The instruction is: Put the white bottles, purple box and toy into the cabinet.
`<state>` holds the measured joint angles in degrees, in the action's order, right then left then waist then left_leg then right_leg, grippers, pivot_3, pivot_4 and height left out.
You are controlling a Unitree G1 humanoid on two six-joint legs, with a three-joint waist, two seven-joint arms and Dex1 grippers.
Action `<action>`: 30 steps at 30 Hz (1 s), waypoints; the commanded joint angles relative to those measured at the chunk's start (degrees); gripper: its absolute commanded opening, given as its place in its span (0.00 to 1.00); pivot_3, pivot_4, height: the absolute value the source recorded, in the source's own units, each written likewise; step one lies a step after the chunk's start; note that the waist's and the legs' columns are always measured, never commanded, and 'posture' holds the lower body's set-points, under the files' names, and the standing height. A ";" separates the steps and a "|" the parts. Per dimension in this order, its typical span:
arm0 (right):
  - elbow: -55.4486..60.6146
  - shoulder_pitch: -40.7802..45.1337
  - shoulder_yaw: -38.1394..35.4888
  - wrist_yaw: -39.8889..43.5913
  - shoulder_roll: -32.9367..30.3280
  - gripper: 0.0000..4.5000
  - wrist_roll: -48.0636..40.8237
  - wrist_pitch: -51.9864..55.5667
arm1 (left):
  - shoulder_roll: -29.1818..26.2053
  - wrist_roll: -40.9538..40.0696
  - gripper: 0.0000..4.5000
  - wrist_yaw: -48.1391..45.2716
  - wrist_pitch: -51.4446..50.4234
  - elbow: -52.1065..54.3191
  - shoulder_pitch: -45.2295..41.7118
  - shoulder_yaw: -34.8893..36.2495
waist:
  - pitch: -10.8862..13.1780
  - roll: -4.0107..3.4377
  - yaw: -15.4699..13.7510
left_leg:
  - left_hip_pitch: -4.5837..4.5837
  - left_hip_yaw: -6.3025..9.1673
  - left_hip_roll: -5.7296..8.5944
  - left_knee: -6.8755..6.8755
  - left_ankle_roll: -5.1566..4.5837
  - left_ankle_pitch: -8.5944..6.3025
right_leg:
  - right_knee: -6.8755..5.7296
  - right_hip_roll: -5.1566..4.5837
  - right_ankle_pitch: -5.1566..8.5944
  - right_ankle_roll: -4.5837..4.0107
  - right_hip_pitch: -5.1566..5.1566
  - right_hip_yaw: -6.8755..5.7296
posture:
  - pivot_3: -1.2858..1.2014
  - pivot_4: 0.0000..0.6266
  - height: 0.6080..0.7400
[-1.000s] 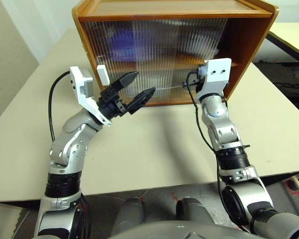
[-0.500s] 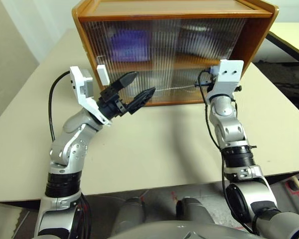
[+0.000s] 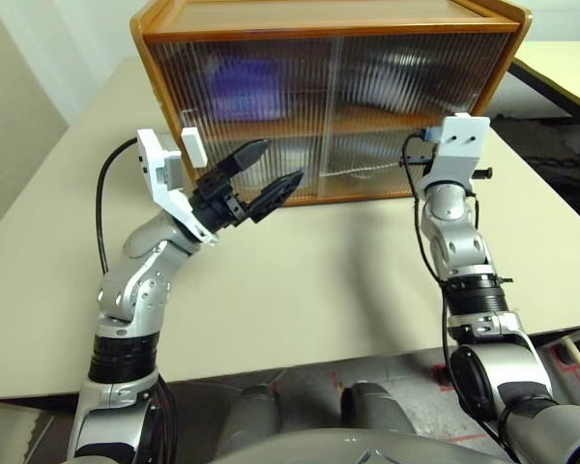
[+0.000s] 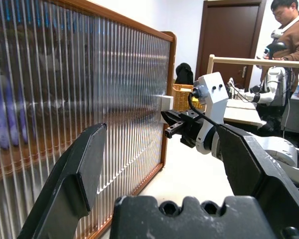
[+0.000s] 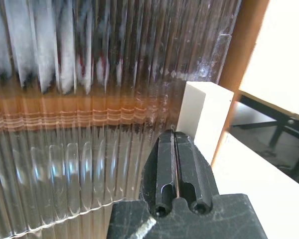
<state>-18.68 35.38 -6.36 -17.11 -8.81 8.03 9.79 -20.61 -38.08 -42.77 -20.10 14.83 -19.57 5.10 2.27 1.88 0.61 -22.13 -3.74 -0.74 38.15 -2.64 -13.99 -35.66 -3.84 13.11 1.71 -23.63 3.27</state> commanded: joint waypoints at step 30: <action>22.57 -32.22 -1.27 39.64 -8.12 1.00 -21.32 -16.10 | 3.60 4.35 1.00 3.11 8.90 -4.46 10.12 2.45 | -0.01 0.01 0.01 | 0.35 -0.03 -0.03 -0.01 0.00 0.00 | 0.09 -0.02 0.14 0.23 0.34 0.03 | 0.55 0.00 1.00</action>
<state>3.23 4.07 -6.50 20.79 -16.80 -11.32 -3.98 -17.63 -35.47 -41.19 -13.14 12.04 -10.54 6.76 2.26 1.89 0.62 -21.73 -3.79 -0.78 38.14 -2.62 -14.01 -35.58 -3.86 13.24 1.94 -23.27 3.31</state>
